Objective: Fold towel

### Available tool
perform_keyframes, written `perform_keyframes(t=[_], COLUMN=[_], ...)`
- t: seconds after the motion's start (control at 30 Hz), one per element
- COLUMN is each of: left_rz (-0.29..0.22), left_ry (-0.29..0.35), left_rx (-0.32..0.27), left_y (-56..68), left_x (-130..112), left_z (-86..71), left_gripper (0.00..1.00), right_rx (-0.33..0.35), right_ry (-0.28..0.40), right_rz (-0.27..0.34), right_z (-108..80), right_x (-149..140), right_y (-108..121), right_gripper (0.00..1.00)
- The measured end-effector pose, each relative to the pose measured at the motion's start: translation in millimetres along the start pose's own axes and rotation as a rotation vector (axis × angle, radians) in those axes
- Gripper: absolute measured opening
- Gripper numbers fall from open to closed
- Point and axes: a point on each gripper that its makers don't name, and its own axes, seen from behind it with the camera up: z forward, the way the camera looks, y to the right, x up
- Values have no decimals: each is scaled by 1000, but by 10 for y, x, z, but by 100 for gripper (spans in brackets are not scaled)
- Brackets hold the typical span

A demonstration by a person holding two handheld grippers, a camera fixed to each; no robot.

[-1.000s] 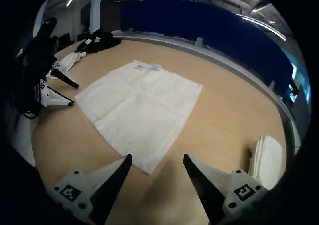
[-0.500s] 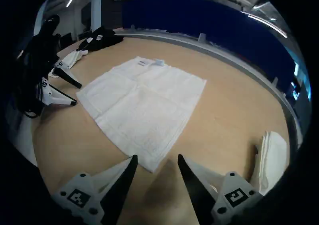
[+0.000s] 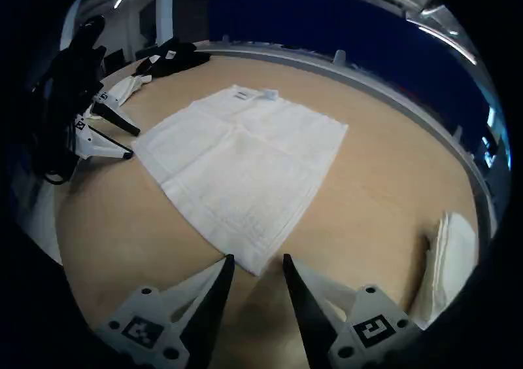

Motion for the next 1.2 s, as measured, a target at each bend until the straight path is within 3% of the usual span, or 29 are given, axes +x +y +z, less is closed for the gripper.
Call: perform_keyframes(t=[0.43,0.63,0.83,0.97,1.03,1.2], left_rz=[-8,-5,-11,-13,-15,-33], left_ry=[-9,-22,-29,-26,-26,-28], left_rx=[6,2,18,22,28,29], left_y=[16,15,-14,-12,-18,-14], left_x=[-15,-23,-24,-25,-26,-29], left_z=[0,-12,-8,-6,-8,-16], left_gripper=[55,51,22,18,12,11], right_rx=[16,12,8,9,14,19], right_ry=[0,-3,-7,-8,-7,-2], right_rz=[22,28,35,41,47,63], right_z=[4,0,-7,-4,-5,-12], right_x=[0,5,9,15,24,72], right_y=[-41,-38,-30,-35,-43,-47], right_gripper=[34,25,22,18,16,13])
